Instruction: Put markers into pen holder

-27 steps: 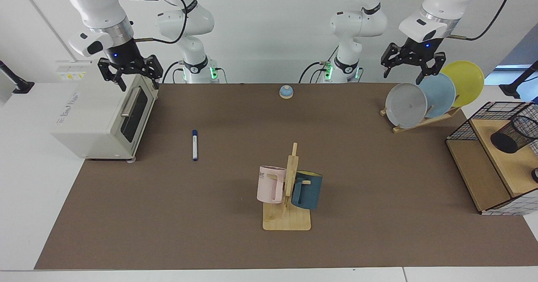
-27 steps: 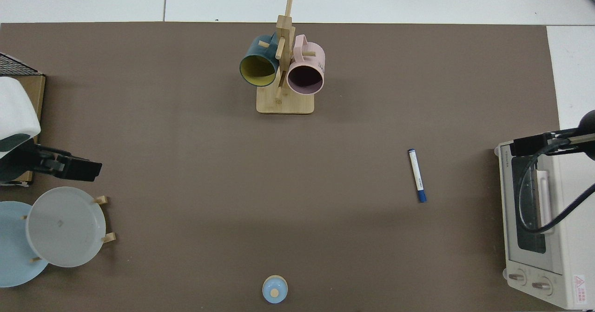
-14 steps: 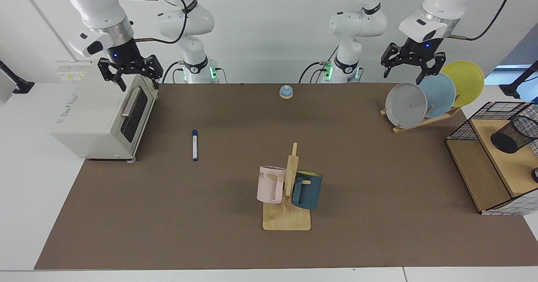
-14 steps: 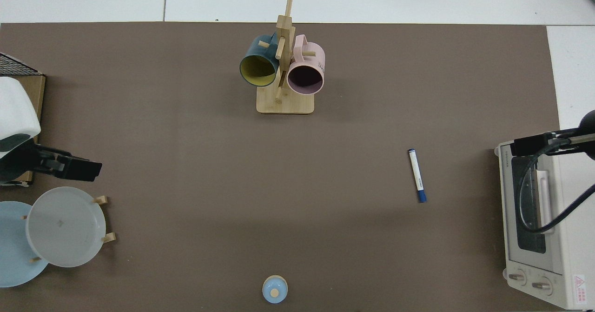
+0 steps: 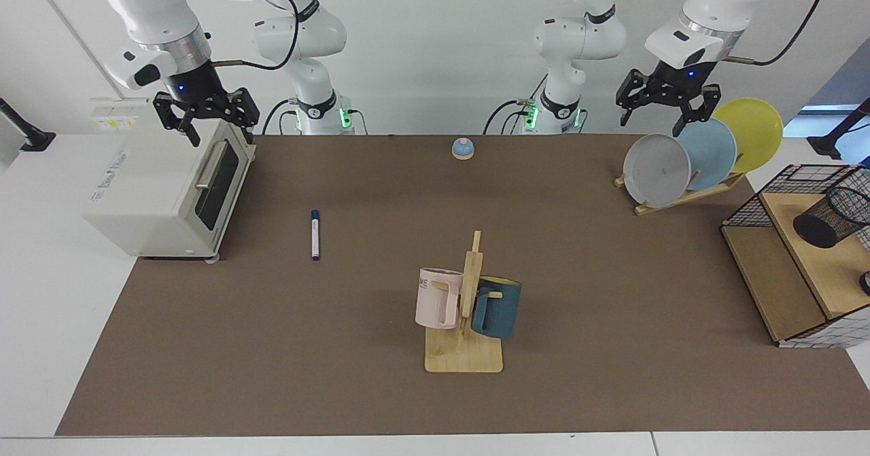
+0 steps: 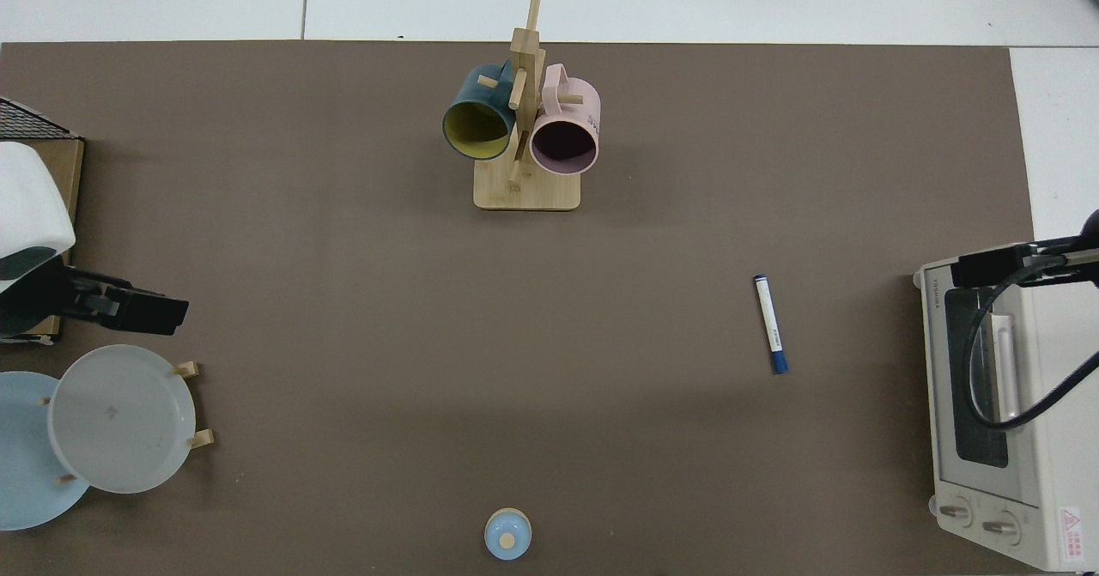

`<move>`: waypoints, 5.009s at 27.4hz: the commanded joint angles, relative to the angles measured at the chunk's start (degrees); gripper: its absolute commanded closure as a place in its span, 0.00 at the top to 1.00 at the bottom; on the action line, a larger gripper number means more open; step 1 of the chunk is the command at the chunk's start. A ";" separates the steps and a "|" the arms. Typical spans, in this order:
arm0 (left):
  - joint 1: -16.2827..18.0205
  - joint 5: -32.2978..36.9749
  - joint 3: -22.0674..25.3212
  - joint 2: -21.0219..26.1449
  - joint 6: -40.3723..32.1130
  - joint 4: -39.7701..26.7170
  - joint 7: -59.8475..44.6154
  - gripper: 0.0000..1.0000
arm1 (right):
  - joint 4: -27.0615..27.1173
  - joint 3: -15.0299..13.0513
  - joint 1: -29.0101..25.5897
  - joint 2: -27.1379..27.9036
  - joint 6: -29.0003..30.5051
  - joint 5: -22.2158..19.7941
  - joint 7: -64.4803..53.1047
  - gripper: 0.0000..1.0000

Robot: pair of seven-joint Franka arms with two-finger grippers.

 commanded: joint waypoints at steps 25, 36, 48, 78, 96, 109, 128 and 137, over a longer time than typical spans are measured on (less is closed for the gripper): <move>1.06 0.78 -0.17 -0.81 -0.66 -0.33 -0.25 1.00 | -8.26 1.23 1.28 7.23 19.76 0.76 0.21 1.00; 1.32 0.43 0.97 -0.82 0.92 -0.42 -0.16 1.00 | -10.80 1.58 4.09 20.33 35.33 2.25 0.91 1.00; 0.79 -0.19 0.71 1.20 6.11 -0.42 9.49 1.00 | -23.64 2.72 3.83 18.05 40.08 2.34 2.58 1.00; 0.35 -0.27 -0.26 1.56 16.22 -12.11 43.08 1.00 | -28.83 3.16 4.36 17.61 45.00 2.16 5.30 0.08; -0.17 -10.55 -0.87 2.79 16.66 -10.44 63.02 1.00 | -16.62 3.16 4.27 20.51 40.96 8.57 27.96 0.00; -0.17 -23.47 -0.87 2.53 9.81 -10.26 66.46 1.00 | -2.12 8.16 6.91 25.52 34.37 8.84 51.61 0.00; -1.49 -30.51 -0.87 -5.73 7.60 -21.50 65.75 1.00 | 17.31 13.80 14.20 29.13 25.93 8.40 74.64 0.00; -1.84 -30.51 -1.40 -9.43 7.25 -26.26 65.49 1.00 | 19.25 13.97 17.54 28.77 25.58 9.11 81.41 0.00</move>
